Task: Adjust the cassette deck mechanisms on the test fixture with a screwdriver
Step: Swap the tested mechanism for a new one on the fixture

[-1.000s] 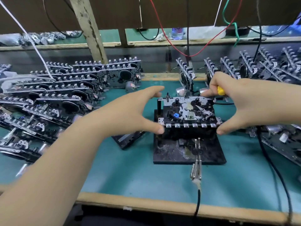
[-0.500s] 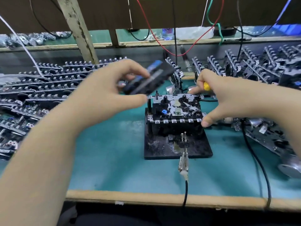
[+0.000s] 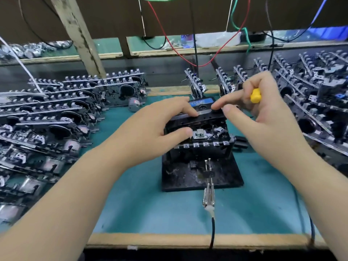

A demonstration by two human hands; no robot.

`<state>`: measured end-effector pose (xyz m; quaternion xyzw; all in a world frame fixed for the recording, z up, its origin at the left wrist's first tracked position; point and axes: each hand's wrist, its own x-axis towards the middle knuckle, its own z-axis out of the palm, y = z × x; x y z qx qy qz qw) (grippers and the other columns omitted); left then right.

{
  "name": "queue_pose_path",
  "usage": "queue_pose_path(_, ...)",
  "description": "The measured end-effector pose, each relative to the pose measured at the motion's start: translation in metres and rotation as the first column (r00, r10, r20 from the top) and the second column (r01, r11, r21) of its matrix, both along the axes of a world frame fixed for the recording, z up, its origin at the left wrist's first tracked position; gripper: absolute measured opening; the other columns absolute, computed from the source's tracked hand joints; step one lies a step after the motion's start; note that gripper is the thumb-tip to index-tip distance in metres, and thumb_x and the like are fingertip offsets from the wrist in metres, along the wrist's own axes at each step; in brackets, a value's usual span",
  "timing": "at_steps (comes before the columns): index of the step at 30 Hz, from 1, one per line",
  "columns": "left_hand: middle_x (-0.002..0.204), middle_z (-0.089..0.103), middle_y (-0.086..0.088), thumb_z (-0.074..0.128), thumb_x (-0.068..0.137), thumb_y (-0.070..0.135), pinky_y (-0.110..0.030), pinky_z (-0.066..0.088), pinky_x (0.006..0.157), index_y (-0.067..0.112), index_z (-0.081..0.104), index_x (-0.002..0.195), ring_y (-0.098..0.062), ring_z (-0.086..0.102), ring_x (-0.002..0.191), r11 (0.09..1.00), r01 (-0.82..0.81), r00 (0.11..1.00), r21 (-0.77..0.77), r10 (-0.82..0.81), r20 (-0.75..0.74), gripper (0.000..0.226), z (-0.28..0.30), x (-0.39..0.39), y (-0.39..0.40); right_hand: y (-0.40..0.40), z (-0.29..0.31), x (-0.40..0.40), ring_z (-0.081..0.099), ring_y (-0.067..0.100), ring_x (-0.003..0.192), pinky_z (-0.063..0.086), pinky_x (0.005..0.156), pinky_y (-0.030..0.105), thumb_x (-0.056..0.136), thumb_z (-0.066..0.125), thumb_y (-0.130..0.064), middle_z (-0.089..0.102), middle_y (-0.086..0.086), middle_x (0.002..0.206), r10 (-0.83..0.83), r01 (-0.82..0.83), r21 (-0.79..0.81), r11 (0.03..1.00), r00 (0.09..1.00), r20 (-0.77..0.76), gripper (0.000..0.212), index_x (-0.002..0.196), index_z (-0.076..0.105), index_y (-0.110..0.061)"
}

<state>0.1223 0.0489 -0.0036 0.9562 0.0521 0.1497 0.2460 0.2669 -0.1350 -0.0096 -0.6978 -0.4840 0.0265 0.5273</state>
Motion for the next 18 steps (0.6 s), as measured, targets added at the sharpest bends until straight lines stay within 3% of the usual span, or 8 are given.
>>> queue_pose_path(5, 0.121, 0.058, 0.034, 0.059, 0.099, 0.026, 0.000, 0.029, 0.097, 0.036, 0.061, 0.121, 0.008, 0.049, 0.122, 0.997, 0.030, 0.999, -0.065, -0.027, 0.034, 0.024, 0.003, 0.002, 0.000, 0.005, 0.002, 0.008, 0.066, 0.032, 0.103, 0.045, 0.094, 0.063, 0.092, 0.057, -0.018, 0.075, -0.001, 0.106, 0.047, -0.045, 0.060, 0.997, 0.998, -0.042, 0.028, 0.096, 0.029, -0.025)
queue_pose_path(8, 0.138, 0.054, 0.022, 0.053, 0.102, 0.026, -0.003, 0.026, 0.102, 0.032, 0.060, 0.124, 0.004, 0.045, 0.129, 0.998, 0.057, 0.998, 0.013, -0.057, 0.002, 0.024, 0.000, 0.004, -0.003, 0.003, -0.002, 0.008, 0.067, 0.024, 0.107, 0.045, 0.096, 0.061, 0.094, 0.056, -0.018, 0.076, -0.002, 0.104, 0.029, -0.027, 0.077, 0.997, 0.999, -0.021, 0.028, 0.095, 0.030, -0.027)
queue_pose_path(10, 0.152, 0.044, 0.015, 0.050, 0.104, 0.025, -0.001, 0.017, 0.105, 0.030, 0.059, 0.128, 0.004, 0.033, 0.140, 0.998, 0.043, 0.998, 0.053, -0.041, -0.046, 0.026, -0.004, 0.005, -0.005, 0.002, -0.009, 0.004, 0.066, 0.022, 0.105, 0.046, 0.092, 0.060, 0.094, 0.056, -0.029, 0.075, -0.008, 0.101, -0.021, 0.021, 0.014, 1.000, 1.000, 0.005, 0.025, 0.094, 0.031, -0.029)
queue_pose_path(13, 0.160, 0.030, 0.020, 0.050, 0.099, 0.047, -0.002, 0.014, 0.109, 0.039, 0.056, 0.128, 0.007, 0.022, 0.146, 0.998, 0.040, 0.994, 0.043, -0.035, -0.104, 0.031, -0.003, 0.005, -0.003, 0.001, -0.018, 0.000, 0.067, 0.019, 0.108, 0.047, 0.091, 0.059, 0.095, 0.054, -0.040, 0.074, -0.014, 0.096, -0.065, 0.065, -0.017, 0.998, 0.998, 0.003, 0.024, 0.091, 0.032, -0.032)
queue_pose_path(16, 0.158, 0.032, 0.023, 0.067, 0.080, 0.055, -0.022, 0.027, 0.116, 0.042, 0.054, 0.126, 0.001, 0.035, 0.142, 0.996, 0.054, 0.985, 0.070, -0.041, -0.167, 0.049, 0.003, 0.005, 0.001, 0.002, -0.019, -0.002, 0.071, 0.012, 0.105, 0.048, 0.092, 0.058, 0.097, 0.052, -0.036, 0.070, -0.021, 0.089, -0.067, 0.068, 0.022, 0.997, 0.997, -0.032, 0.020, 0.090, 0.034, -0.033)
queue_pose_path(18, 0.150, 0.046, 0.021, 0.072, 0.076, 0.047, -0.029, 0.037, 0.105, 0.039, 0.050, 0.129, -0.007, 0.050, 0.132, 0.992, 0.047, 0.989, 0.117, -0.030, -0.146, 0.058, 0.006, 0.004, 0.000, 0.002, -0.021, -0.003, 0.072, 0.010, 0.104, 0.048, 0.093, 0.059, 0.099, 0.052, -0.032, 0.067, -0.021, 0.089, -0.060, 0.063, 0.053, 0.997, 0.997, -0.051, 0.020, 0.090, 0.034, -0.034)
